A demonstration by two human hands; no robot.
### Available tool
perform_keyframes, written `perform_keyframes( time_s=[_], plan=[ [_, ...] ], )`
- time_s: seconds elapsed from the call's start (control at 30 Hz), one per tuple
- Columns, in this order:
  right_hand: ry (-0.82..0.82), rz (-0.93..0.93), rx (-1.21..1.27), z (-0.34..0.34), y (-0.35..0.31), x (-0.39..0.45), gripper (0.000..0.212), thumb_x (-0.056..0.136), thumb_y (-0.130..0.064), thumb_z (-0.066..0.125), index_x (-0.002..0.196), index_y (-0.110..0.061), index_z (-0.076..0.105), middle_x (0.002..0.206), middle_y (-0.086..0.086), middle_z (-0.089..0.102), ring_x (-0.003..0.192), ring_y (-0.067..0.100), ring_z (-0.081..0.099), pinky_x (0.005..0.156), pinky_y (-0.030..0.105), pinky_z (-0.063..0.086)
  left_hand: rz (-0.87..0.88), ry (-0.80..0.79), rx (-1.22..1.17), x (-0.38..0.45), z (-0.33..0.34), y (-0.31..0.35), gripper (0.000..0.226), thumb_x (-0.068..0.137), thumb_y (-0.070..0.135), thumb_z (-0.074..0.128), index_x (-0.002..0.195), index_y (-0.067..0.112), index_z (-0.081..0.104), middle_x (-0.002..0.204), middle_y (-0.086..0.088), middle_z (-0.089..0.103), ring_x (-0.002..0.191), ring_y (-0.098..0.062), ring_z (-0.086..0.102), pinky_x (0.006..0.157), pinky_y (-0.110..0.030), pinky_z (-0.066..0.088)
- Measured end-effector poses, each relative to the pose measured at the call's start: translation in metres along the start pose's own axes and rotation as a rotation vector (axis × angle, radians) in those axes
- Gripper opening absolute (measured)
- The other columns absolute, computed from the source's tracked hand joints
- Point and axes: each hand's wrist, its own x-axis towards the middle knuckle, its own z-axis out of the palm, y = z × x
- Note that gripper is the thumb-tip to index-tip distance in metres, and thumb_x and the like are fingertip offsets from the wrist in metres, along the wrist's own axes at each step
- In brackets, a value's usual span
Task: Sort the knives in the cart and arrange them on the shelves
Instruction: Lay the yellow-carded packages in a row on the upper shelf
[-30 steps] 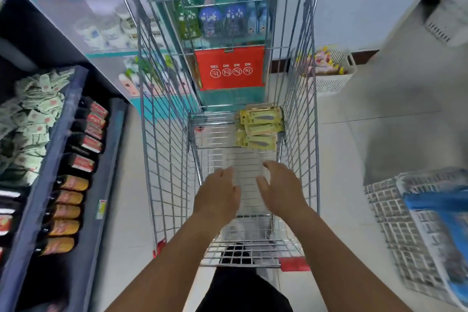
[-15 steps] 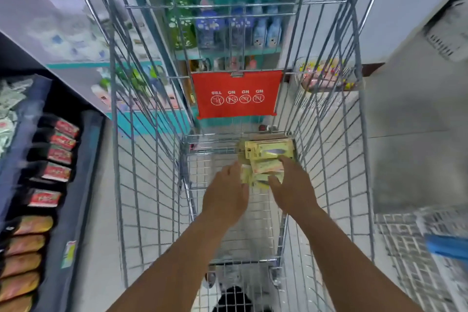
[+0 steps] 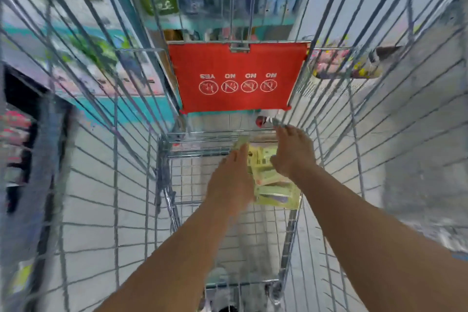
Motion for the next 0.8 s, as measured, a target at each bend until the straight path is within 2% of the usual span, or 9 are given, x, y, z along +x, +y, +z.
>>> perform_keyframes(
  time_s=[0.1,0.2,0.33,0.37,0.43,0.47,0.53,0.7,0.8],
  plan=[
    [-0.010,-0.035,-0.094,0.012,0.003,0.020,0.074,0.079,-0.012,0.058,0.146,-0.019,0.026,0.150,0.009,0.032,0.136,0.034,0.031,0.112,0.045,0.027,0.021,0.019,0.029,0.026,0.010,-0.002,0.078,0.092,0.011,0.052,0.151,0.023,0.003,0.156,-0.004,0.017,0.138,-0.026,0.030,0.109,-0.039,0.034],
    [-0.046,-0.023,-0.102,0.028,0.010,0.026,0.068,0.082,-0.015,0.057,0.143,-0.024,0.030,0.151,0.006,0.029,0.136,0.035,0.027,0.109,0.046,0.026,0.045,0.014,0.075,0.050,0.019,-0.006,0.082,0.090,0.008,0.055,0.151,0.024,0.002,0.159,-0.002,0.010,0.141,-0.025,0.024,0.109,-0.039,0.032],
    [-0.008,0.020,-0.068,0.049,0.017,0.023,0.068,0.077,-0.024,0.065,0.135,-0.035,0.033,0.145,0.001,0.030,0.135,0.035,0.020,0.109,0.048,0.022,0.116,-0.046,0.101,0.071,0.031,-0.011,0.069,0.092,0.009,0.049,0.150,0.026,0.013,0.159,0.001,0.008,0.144,-0.023,0.017,0.110,-0.043,0.031],
    [-0.029,0.042,-0.040,0.051,0.016,0.022,0.070,0.075,-0.029,0.068,0.135,-0.037,0.032,0.144,0.000,0.029,0.136,0.034,0.020,0.109,0.048,0.021,0.142,-0.051,0.096,0.073,0.035,-0.013,0.067,0.092,0.010,0.051,0.149,0.025,0.018,0.159,0.000,0.010,0.144,-0.023,0.017,0.111,-0.043,0.030],
    [-0.070,0.048,0.033,0.055,0.014,0.018,0.072,0.071,-0.037,0.072,0.132,-0.037,0.035,0.138,0.002,0.032,0.131,0.033,0.034,0.105,0.046,0.030,0.172,-0.027,0.059,0.072,0.042,-0.019,0.064,0.089,0.012,0.055,0.145,0.022,0.026,0.154,-0.001,0.023,0.139,-0.024,0.027,0.106,-0.041,0.035],
    [-0.063,0.034,0.069,0.057,0.012,0.012,0.072,0.069,-0.037,0.073,0.131,-0.036,0.037,0.132,0.003,0.035,0.124,0.032,0.042,0.102,0.043,0.036,0.177,-0.008,0.042,0.068,0.045,-0.022,0.062,0.087,0.012,0.058,0.142,0.021,0.029,0.149,-0.001,0.030,0.134,-0.024,0.035,0.101,-0.039,0.039],
    [-0.017,0.003,0.109,0.065,0.009,-0.005,0.071,0.067,-0.036,0.073,0.130,-0.033,0.040,0.128,0.003,0.036,0.117,0.030,0.047,0.098,0.041,0.039,0.173,0.016,0.033,0.056,0.051,-0.028,0.061,0.084,0.013,0.061,0.137,0.021,0.033,0.142,-0.001,0.037,0.125,-0.022,0.041,0.096,-0.037,0.042],
    [0.019,-0.016,0.115,0.092,-0.005,-0.053,0.085,0.071,-0.044,0.067,0.143,-0.033,0.023,0.147,0.004,0.023,0.134,0.029,0.024,0.108,0.041,0.021,0.179,0.005,0.019,0.016,0.062,-0.050,0.065,0.082,0.009,0.061,0.138,0.020,0.031,0.147,0.000,0.029,0.136,-0.021,0.027,0.110,-0.034,0.032],
    [-0.021,0.052,0.205,0.101,-0.010,-0.068,0.093,0.072,-0.057,0.064,0.146,-0.036,0.011,0.152,0.005,0.015,0.138,0.031,0.013,0.110,0.048,0.017,0.069,0.086,-0.115,-0.005,0.063,-0.052,0.073,0.081,0.005,0.062,0.142,0.023,0.028,0.151,-0.002,0.021,0.138,-0.020,0.018,0.113,-0.034,0.027]
  ],
)
